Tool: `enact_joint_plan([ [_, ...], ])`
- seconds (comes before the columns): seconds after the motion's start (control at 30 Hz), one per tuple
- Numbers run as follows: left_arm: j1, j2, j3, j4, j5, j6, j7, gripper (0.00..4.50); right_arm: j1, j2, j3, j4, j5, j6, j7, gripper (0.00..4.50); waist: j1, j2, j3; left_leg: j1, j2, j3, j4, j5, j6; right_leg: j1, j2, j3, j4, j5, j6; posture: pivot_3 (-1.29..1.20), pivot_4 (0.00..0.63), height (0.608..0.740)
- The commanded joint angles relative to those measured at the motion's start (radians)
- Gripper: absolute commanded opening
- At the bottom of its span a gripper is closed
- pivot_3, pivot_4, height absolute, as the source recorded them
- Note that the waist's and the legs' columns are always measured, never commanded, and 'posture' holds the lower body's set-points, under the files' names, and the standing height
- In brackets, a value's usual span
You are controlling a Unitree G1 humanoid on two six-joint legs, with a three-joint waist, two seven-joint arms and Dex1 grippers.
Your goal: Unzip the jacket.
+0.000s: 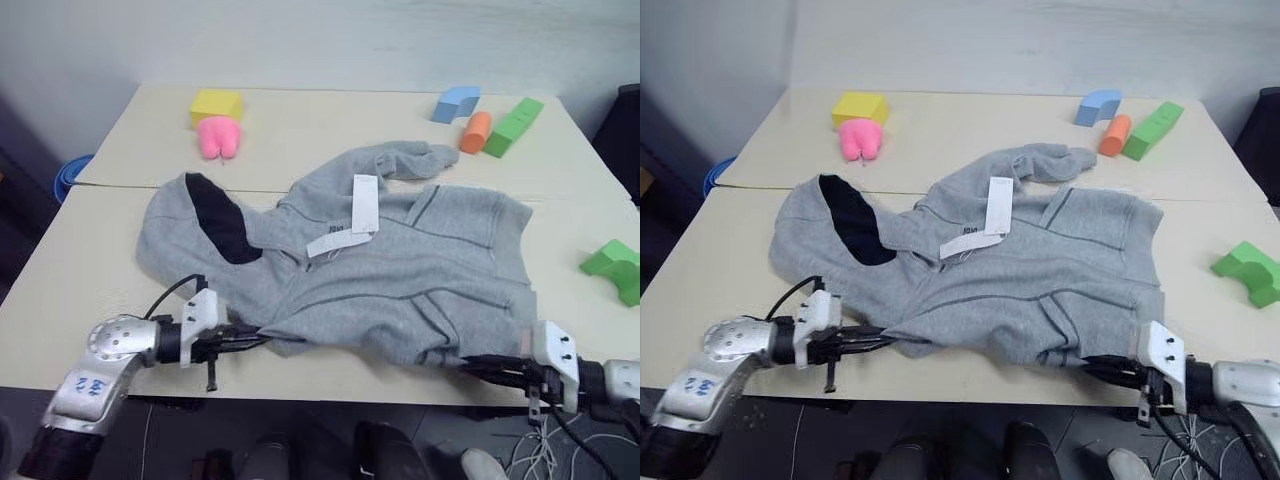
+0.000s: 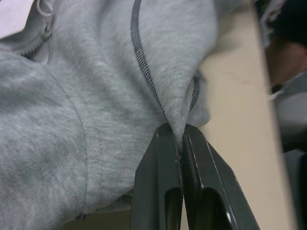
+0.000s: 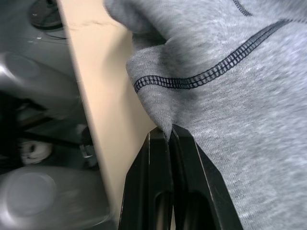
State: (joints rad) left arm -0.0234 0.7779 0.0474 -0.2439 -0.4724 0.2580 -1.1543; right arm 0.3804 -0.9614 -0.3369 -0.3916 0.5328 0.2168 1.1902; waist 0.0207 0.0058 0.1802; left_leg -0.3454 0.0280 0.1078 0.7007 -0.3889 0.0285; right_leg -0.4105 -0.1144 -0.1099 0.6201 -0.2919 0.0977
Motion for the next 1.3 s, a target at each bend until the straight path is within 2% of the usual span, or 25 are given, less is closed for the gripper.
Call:
enact_joint_plan([
  [0.03, 0.091, 0.075, 0.072, -0.109, -0.127, 0.080, -0.096, 0.05, 0.136, -0.034, -0.096, -0.135, 0.070, 0.097, 0.067, 0.00, 0.001, 0.000, 0.000, 0.000, 0.000, 0.000, -0.001, 0.000, 0.000, 0.000, 0.000, 0.001, 0.000, 0.000, -0.001, 0.00, 0.150, 0.740],
  [0.13, 0.186, 0.123, 0.093, -0.186, -0.171, 0.121, -0.132, 0.05, 0.228, -0.016, -0.134, -0.146, 0.024, 0.088, 0.077, 0.00, 0.002, -0.001, 0.000, 0.001, 0.002, -0.002, -0.002, -0.002, -0.002, 0.001, 0.000, 0.000, 0.000, -0.002, -0.003, 0.00, 0.150, 0.740],
  [0.23, 0.246, 0.149, 0.093, -0.227, -0.181, 0.148, -0.142, 0.05, 0.250, 0.018, -0.149, -0.083, -0.062, 0.024, 0.039, 0.00, 0.002, -0.002, 0.000, 0.002, 0.001, -0.001, -0.001, -0.004, -0.001, 0.003, 0.000, 0.001, -0.001, -0.002, -0.003, 0.00, 0.150, 0.740],
  [0.3, 0.272, 0.209, 0.093, -0.235, -0.199, 0.258, -0.133, 0.00, 0.248, 0.032, -0.169, -0.080, -0.022, 0.060, 0.039, 0.47, 0.002, -0.004, 0.000, 0.005, 0.000, 0.001, 0.000, -0.004, 0.000, 0.003, 0.000, 0.003, -0.003, -0.002, -0.003, 0.00, 0.150, 0.740],
  [0.4, 0.264, 0.219, 0.132, -0.226, -0.234, 0.332, -0.084, 0.00, 0.238, 0.031, -0.229, -0.115, 0.069, 0.137, 0.052, 1.39, 0.001, -0.002, 0.000, 0.007, 0.001, 0.002, -0.001, -0.004, -0.001, 0.003, 0.000, 0.004, -0.001, -0.003, -0.005, 0.00, 0.150, 0.740],
  [0.5, 0.223, 0.207, 0.186, -0.204, -0.293, 0.388, -0.055, 0.73, 0.221, 0.019, -0.291, -0.167, 0.189, 0.248, 0.041, 2.44, 0.002, -0.002, 0.000, 0.008, 0.002, 0.002, -0.001, -0.004, -0.002, 0.003, 0.000, 0.004, 0.000, -0.004, -0.007, 0.00, 0.150, 0.740],
  [0.63, 0.102, 0.240, 0.287, -0.159, -0.435, 0.506, -0.054, 1.99, 0.128, -0.099, -0.393, -0.256, 0.596, 0.525, -0.018, 3.85, 0.000, -0.002, 0.000, 0.008, 0.002, 0.002, -0.001, -0.005, -0.002, 0.002, 0.000, 0.004, 0.003, -0.005, -0.009, 0.00, 0.150, 0.740],
  [0.7, 0.048, 0.251, 0.290, -0.145, -0.452, 0.523, -0.066, 2.68, 0.030, -0.138, -0.373, -0.234, 0.686, 0.573, -0.078, 4.50, -0.002, -0.003, 0.000, 0.009, 0.003, 0.002, -0.001, -0.004, -0.003, 0.002, 0.000, 0.004, 0.003, -0.005, -0.009, 0.00, 0.150, 0.740],
  [0.77, -0.031, 0.228, 0.267, -0.123, -0.435, 0.494, -0.053, 3.31, -0.116, -0.153, -0.285, -0.204, 0.683, 0.570, -0.156, 4.50, -0.001, -0.003, 0.000, 0.009, 0.003, 0.002, -0.001, -0.005, -0.003, 0.002, 0.000, 0.004, 0.003, -0.005, -0.009, 0.00, 0.150, 0.740],
  [0.87, -0.153, 0.159, 0.176, -0.082, -0.341, 0.398, -0.030, 4.21, -0.421, -0.080, -0.058, -0.133, 0.576, 0.558, -0.316, 4.50, -0.001, -0.003, 0.000, 0.008, 0.002, 0.002, -0.001, -0.005, -0.003, 0.001, 0.000, 0.004, 0.003, -0.005, -0.009, 0.00, 0.150, 0.740],
  [0.93, -0.214, 0.117, 0.064, -0.040, -0.194, 0.268, -0.035, 4.21, -0.612, 0.004, 0.106, -0.057, 0.484, 0.598, -0.426, 4.50, 0.000, -0.004, 0.000, 0.008, 0.001, 0.004, -0.001, -0.005, -0.004, 0.000, 0.001, 0.004, 0.004, -0.005, -0.009, 0.00, 0.150, 0.740],
  [1.0, -0.250, 0.080, -0.042, 0.020, -0.036, 0.104, -0.052, 4.21, -0.741, 0.078, 0.251, 0.005, 0.384, 0.628, -0.477, 4.50, 0.000, -0.004, 0.000, 0.008, 0.000, 0.007, -0.001, -0.004, -0.004, -0.001, 0.005, 0.004, 0.005, -0.005, -0.009, 0.00, 0.150, 0.740],
  [1.07, -0.281, 0.011, -0.073, 0.084, 0.014, 0.021, -0.028, 4.21, -0.820, 0.151, 0.349, 0.068, 0.305, 0.656, -0.533, 4.50, -0.001, -0.004, 0.000, 0.007, 0.001, 0.011, -0.002, -0.004, -0.005, -0.004, 0.009, 0.002, 0.008, -0.005, -0.009, 0.00, 0.150, 0.740],
  [1.17, -0.312, -0.070, -0.084, 0.165, 0.070, -0.077, 0.009, 4.21, -0.883, 0.261, 0.406, 0.155, 0.240, 0.690, -0.609, 4.50, 0.001, -0.006, -0.001, -0.002, 0.002, 0.012, 0.001, -0.004, -0.005, -0.010, 0.013, -0.001, 0.009, -0.004, -0.008, 0.00, 0.150, 0.740],
  [1.23, -0.319, -0.111, -0.094, 0.234, 0.153, -0.223, 0.044, 4.21, -0.919, 0.316, 0.454, 0.190, 0.167, 0.686, -0.650, 4.50, 0.000, -0.006, -0.001, -0.014, 0.001, 0.012, 0.007, -0.004, -0.005, -0.022, 0.013, -0.002, 0.014, -0.004, -0.007, 0.00, 0.150, 0.740],
  [1.3, -0.310, -0.140, -0.092, 0.266, 0.167, -0.275, 0.049, 4.21, -0.943, 0.403, 0.433, 0.214, 0.184, 0.717, -0.700, 4.50, -0.002, -0.006, -0.001, -0.016, 0.000, 0.013, 0.011, -0.004, -0.005, -0.024, 0.013, -0.003, 0.017, -0.004, -0.007, 0.00, 0.150, 0.740],
])
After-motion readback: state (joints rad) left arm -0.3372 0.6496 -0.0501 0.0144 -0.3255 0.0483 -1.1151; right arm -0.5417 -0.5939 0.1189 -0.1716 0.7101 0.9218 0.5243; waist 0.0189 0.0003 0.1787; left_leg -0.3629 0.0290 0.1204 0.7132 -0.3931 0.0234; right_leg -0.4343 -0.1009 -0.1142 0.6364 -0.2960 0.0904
